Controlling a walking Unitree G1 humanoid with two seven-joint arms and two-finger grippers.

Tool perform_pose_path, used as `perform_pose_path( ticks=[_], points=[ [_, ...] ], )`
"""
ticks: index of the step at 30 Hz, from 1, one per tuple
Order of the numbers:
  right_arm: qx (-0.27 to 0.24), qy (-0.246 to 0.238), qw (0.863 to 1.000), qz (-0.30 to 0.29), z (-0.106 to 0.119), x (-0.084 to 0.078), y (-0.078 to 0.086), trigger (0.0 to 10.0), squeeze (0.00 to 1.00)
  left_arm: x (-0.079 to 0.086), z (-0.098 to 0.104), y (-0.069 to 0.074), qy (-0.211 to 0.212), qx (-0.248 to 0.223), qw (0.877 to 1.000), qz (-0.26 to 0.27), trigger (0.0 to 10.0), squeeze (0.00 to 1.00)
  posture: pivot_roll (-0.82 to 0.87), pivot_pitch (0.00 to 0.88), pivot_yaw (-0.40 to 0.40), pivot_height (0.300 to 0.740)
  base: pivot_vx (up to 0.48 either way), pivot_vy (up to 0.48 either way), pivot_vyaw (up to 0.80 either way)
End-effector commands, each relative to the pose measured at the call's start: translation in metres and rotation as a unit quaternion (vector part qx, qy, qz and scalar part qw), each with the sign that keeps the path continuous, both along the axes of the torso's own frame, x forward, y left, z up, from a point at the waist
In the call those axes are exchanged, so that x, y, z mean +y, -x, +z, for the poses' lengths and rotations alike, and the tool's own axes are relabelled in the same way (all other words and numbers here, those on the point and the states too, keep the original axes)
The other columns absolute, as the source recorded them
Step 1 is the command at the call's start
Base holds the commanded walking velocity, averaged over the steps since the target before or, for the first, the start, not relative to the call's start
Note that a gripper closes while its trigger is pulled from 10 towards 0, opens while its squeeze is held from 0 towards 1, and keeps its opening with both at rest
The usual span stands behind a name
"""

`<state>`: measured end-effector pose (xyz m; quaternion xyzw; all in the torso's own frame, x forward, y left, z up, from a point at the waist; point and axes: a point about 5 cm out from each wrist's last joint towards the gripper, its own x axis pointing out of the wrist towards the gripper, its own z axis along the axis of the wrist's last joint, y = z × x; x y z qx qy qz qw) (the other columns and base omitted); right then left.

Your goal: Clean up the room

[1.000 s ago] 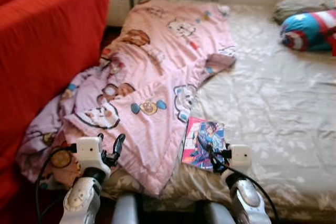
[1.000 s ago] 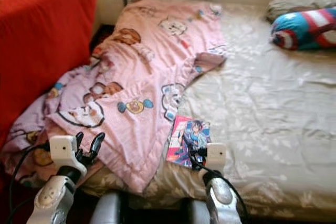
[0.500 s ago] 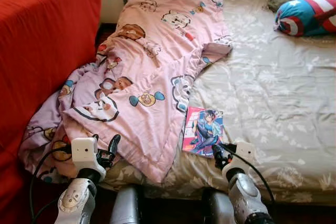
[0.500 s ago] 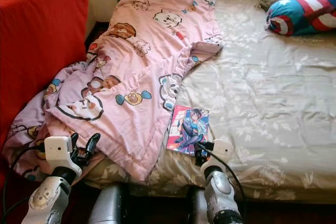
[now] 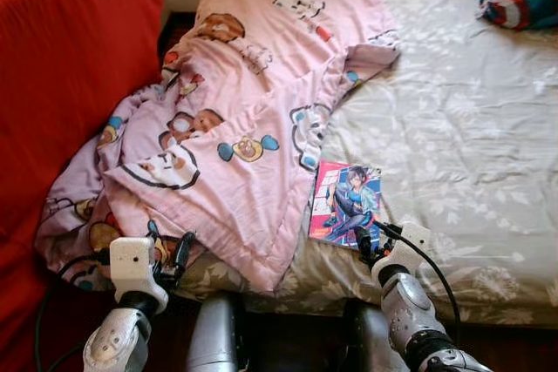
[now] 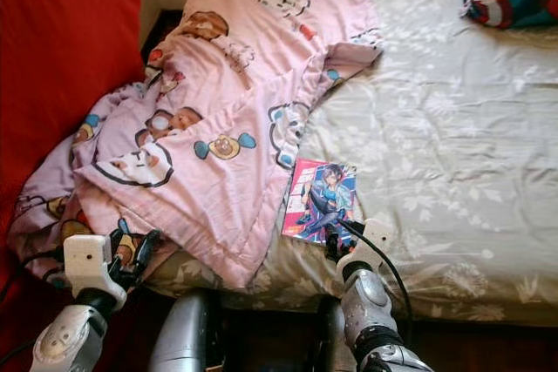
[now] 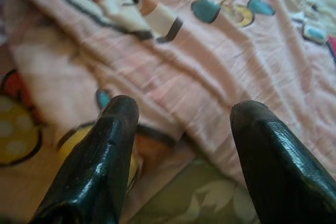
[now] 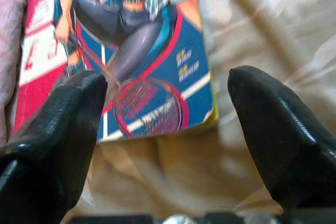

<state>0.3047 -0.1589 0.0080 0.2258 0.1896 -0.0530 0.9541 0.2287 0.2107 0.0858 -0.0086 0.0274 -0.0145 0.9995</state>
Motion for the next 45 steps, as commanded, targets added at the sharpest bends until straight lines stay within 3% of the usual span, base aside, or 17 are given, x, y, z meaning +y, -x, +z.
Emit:
perform_pose_path(
  ticks=[1,9,14,17,21,25,36,42,45],
  points=[
    [0.005,-0.009,1.0,-0.002,-0.004,0.001,0.004,10.0,0.0,0.004,0.0,0.005,-0.009,0.011,1.0,0.002,10.0,0.0,0.24,0.302,0.042,0.598,0.0,0.0,0.0],
    [-0.005,-0.03,0.999,-0.019,-0.002,-0.008,0.002,10.0,0.0,0.011,0.002,0.013,-0.02,0.023,1.0,0.005,10.0,0.0,0.25,0.313,0.06,0.598,0.0,0.0,0.0],
    [-0.009,-0.069,0.997,-0.022,-0.004,-0.01,0.004,10.0,0.0,0.012,0.004,0.016,-0.023,0.027,0.999,0.003,10.0,0.0,0.26,0.32,0.07,0.598,0.0,0.0,0.0],
    [-0.011,-0.169,0.984,-0.047,-0.007,-0.008,0.006,10.0,0.0,0.012,0.005,0.017,-0.026,0.03,0.999,0.002,10.0,0.0,0.27,0.324,0.075,0.598,0.0,0.0,0.0],
    [-0.02,-0.235,0.971,-0.041,-0.008,-0.004,0.007,10.0,0.0,0.011,0.007,0.019,-0.031,0.031,0.999,-0.004,10.0,0.0,0.27,0.329,0.08,0.598,0.0,0.0,0.0],
    [-0.005,-0.286,0.955,-0.074,-0.015,-0.007,0.013,10.0,0.0,0.011,0.007,0.021,-0.032,0.034,0.999,-0.005,10.0,0.0,0.28,0.334,0.085,0.598,0.0,0.0,0.0],
    [0.055,-0.277,0.959,-0.026,-0.03,0.007,0.028,10.0,0.0,0.013,0.008,0.025,-0.04,0.042,0.998,-0.007,10.0,0.0,0.29,0.342,0.094,0.598,0.0,0.0,0.0],
    [0.055,-0.27,0.961,-0.025,-0.03,0.008,0.028,10.0,0.0,0.013,0.009,0.023,-0.042,0.041,0.998,-0.008,10.0,0.0,0.29,0.339,0.093,0.598,0.0,0.0,0.0],
    [0.047,-0.271,0.961,-0.034,-0.029,0.005,0.027,2.1,0.0,0.013,0.009,0.023,-0.044,0.04,0.998,-0.008,10.0,0.0,0.29,0.336,0.091,0.598,0.0,0.0,0.0]
  ],
)
